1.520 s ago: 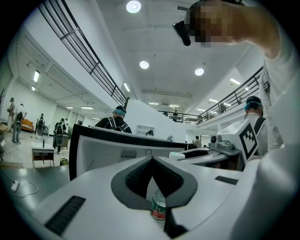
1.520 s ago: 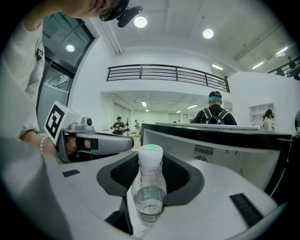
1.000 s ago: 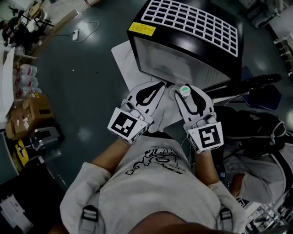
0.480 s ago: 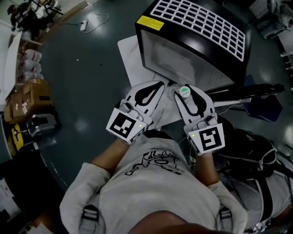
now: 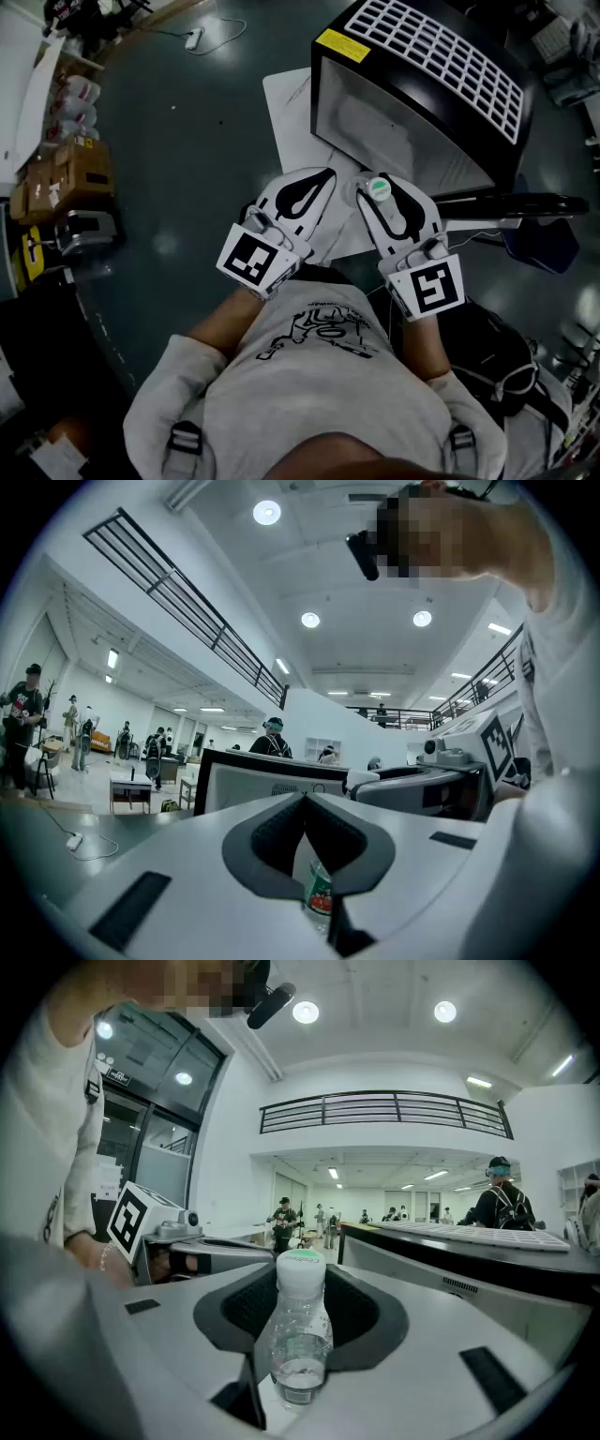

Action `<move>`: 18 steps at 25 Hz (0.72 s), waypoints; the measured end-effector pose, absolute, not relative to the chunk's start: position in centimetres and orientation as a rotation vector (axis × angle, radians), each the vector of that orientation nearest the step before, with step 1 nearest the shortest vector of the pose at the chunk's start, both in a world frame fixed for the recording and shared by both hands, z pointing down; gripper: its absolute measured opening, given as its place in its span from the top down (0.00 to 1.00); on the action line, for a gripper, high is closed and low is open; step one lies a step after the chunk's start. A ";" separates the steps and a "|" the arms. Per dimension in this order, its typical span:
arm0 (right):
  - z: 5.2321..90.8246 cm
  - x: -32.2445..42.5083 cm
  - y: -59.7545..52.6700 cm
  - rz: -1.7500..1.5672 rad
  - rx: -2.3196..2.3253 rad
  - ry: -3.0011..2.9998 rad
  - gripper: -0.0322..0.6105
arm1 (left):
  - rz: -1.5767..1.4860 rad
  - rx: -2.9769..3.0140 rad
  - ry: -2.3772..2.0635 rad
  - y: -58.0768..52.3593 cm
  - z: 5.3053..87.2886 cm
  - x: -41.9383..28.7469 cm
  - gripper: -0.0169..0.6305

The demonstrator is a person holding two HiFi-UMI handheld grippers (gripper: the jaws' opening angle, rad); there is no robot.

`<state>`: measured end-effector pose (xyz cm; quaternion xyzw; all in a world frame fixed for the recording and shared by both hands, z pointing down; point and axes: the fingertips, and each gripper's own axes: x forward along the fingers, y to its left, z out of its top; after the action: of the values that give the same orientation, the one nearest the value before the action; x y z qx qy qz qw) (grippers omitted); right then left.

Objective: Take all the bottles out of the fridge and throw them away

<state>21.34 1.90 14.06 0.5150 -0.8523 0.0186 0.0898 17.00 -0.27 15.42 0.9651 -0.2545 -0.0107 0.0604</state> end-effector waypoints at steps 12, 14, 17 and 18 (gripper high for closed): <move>14.1 14.2 1.1 0.041 1.397 -2.603 0.69 | -0.050 2.885 -0.902 -0.8 15.3 9.8 0.95; 14.1 12.6 1.1 0.041 1.370 -2.613 0.69 | -0.051 2.876 -0.927 -0.8 15.3 8.2 0.95; 14.3 10.3 0.8 0.058 1.306 -2.616 0.69 | -0.053 2.860 -0.970 -1.0 15.0 5.7 0.95; 14.5 9.6 0.7 0.075 1.276 -2.611 0.69 | -0.053 2.853 -0.986 -1.3 14.8 4.9 0.95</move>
<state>9.57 0.74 14.51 0.4359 -0.8920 0.0257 0.1168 4.88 -1.27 14.77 0.9432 -0.3260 -0.0175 0.0612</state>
